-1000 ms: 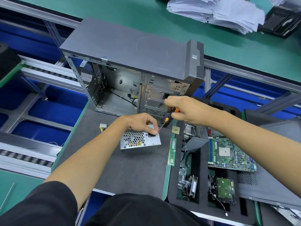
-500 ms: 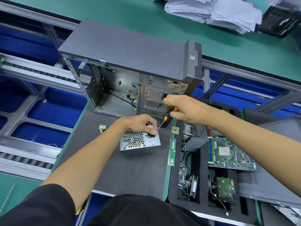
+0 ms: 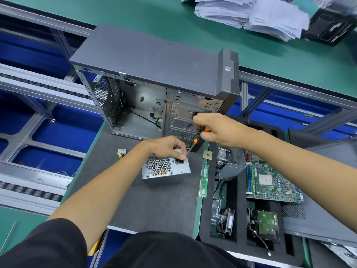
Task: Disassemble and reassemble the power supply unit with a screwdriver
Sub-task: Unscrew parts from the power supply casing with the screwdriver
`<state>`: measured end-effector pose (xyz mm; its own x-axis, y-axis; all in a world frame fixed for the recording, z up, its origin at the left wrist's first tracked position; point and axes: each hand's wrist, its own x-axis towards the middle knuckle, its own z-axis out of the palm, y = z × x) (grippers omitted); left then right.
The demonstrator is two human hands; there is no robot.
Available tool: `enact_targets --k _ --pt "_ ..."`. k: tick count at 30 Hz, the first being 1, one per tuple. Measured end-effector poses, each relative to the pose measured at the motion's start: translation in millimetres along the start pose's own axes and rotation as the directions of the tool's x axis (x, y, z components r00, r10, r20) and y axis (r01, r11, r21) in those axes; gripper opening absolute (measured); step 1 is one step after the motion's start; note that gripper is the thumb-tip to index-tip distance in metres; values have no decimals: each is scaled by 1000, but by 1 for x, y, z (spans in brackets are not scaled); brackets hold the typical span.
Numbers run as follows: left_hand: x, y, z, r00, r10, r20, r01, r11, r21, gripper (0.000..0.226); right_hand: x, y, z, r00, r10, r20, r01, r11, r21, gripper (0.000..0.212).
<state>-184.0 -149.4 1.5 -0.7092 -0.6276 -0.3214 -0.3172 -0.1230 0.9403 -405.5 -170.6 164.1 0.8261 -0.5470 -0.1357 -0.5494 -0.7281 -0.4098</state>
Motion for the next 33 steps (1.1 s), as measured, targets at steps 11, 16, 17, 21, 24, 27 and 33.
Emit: enact_targets --k 11,16,17,21,24,27,33 --pt "-2 -1 2 1000 24 -15 -24 1000 -3 7 5 -5 -1 1000 7 27 -5 999 -44 20" --pt "-2 1 2 999 37 -21 -37 998 -42 4 4 -6 -2 999 -2 49 4 999 -44 16" --pt "-2 1 2 999 34 -21 -35 998 -50 3 3 -6 -2 999 -2 44 4 999 -38 18" --pt "-1 0 1 999 20 -29 -22 998 -57 8 3 -5 -3 999 -2 40 3 1000 -26 22" --pt "0 0 0 999 13 -42 -15 999 -49 10 3 -6 -3 999 -6 45 7 1000 -18 17" --pt "0 -1 1 999 15 -45 -19 996 -85 9 2 -5 -2 999 -4 49 5 999 -31 15" --pt "1 -1 0 999 12 -37 -16 994 -108 8 2 -5 -1 999 -8 49 10 999 -49 15"
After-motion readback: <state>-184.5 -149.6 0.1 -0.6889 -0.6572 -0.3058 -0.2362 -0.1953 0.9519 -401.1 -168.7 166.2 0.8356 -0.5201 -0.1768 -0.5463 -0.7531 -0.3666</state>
